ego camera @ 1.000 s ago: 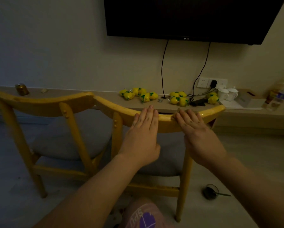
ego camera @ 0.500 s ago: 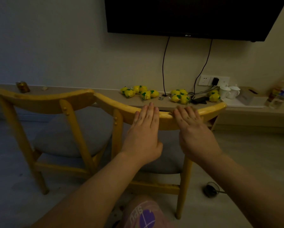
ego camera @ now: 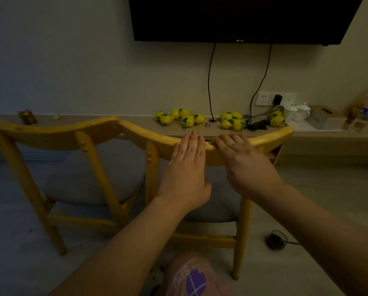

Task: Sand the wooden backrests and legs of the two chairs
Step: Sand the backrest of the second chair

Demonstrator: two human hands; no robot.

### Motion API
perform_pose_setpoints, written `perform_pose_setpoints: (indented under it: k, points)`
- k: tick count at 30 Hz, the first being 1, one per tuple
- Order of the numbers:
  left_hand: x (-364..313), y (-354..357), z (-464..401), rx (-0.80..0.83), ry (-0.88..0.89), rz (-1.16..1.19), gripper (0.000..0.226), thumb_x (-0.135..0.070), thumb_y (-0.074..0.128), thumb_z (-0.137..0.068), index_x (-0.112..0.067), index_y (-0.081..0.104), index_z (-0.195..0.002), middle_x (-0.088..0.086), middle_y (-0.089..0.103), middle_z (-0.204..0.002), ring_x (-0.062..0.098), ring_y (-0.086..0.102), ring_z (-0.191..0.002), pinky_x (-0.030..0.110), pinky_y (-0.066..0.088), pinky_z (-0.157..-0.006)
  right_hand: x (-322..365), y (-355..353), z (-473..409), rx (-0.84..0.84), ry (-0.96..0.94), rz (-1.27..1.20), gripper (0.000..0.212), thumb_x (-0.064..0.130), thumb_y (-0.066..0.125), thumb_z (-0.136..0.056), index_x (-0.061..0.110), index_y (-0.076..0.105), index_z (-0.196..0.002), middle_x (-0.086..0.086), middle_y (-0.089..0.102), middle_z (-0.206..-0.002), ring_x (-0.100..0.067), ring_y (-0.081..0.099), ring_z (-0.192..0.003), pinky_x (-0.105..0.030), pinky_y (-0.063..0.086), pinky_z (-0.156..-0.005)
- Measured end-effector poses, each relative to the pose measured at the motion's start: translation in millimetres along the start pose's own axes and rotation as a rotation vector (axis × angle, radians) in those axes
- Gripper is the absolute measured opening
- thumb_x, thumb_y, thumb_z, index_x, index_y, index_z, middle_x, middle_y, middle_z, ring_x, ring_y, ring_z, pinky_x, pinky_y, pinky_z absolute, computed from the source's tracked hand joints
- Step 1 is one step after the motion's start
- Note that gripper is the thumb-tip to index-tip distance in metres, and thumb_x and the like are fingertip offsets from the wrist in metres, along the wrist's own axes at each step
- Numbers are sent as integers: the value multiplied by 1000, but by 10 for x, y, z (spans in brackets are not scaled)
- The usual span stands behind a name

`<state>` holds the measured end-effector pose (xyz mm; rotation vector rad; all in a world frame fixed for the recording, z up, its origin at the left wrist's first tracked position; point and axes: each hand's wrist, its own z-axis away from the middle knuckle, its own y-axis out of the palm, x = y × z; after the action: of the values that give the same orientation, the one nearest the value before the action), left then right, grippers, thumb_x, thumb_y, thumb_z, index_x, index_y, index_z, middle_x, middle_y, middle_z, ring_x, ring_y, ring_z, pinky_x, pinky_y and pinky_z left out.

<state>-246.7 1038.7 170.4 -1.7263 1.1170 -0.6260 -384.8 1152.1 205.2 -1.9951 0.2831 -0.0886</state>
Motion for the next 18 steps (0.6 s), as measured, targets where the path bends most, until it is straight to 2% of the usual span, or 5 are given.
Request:
perform_pose_setpoints:
  k: [3, 8, 11, 14, 18]
  points:
    - [12, -7, 2, -3, 4, 8, 101, -43, 54, -91, -10, -10, -161, 10, -16, -170, 26, -16, -156, 42, -9, -125, -184, -17, 43, 4, -12, 19, 61, 11, 45, -93, 17, 41, -154, -8, 47, -155, -31, 41, -143, -40, 27, -119]
    - [-10, 5, -5, -4, -10, 26, 103, -45, 55, -90, -11, -11, -161, 10, -18, -170, 27, -17, -156, 44, -7, -126, -357, -40, 120, -58, 206, -9, 61, 11, 60, -93, 19, 42, -151, -6, 48, -152, -29, 36, -143, -50, 42, -110]
    - [-20, 9, -5, -5, -13, 21, 103, -45, 53, -89, -10, -11, -161, 11, -18, -170, 27, -17, -156, 44, -8, -126, -203, 38, 96, -102, 84, -23, 56, 8, 53, -90, 12, 50, -146, -10, 55, -146, -29, 37, -137, -46, 33, -115]
    - [0, 6, 2, -10, -7, 12, 103, -46, 53, -89, -10, -12, -161, 11, -17, -170, 27, -17, -156, 42, -9, -125, -303, 33, 112, -13, -36, -21, 64, 12, 42, -94, 19, 37, -156, -4, 43, -158, -24, 31, -147, -39, 17, -121]
    - [13, 6, -6, -9, -2, 18, 103, -46, 52, -90, -11, -13, -161, 10, -19, -169, 27, -18, -156, 43, -9, -125, -498, 10, 183, -11, 110, -45, 64, 14, 44, -96, 23, 33, -158, -3, 37, -162, -26, 28, -151, -43, 22, -124]
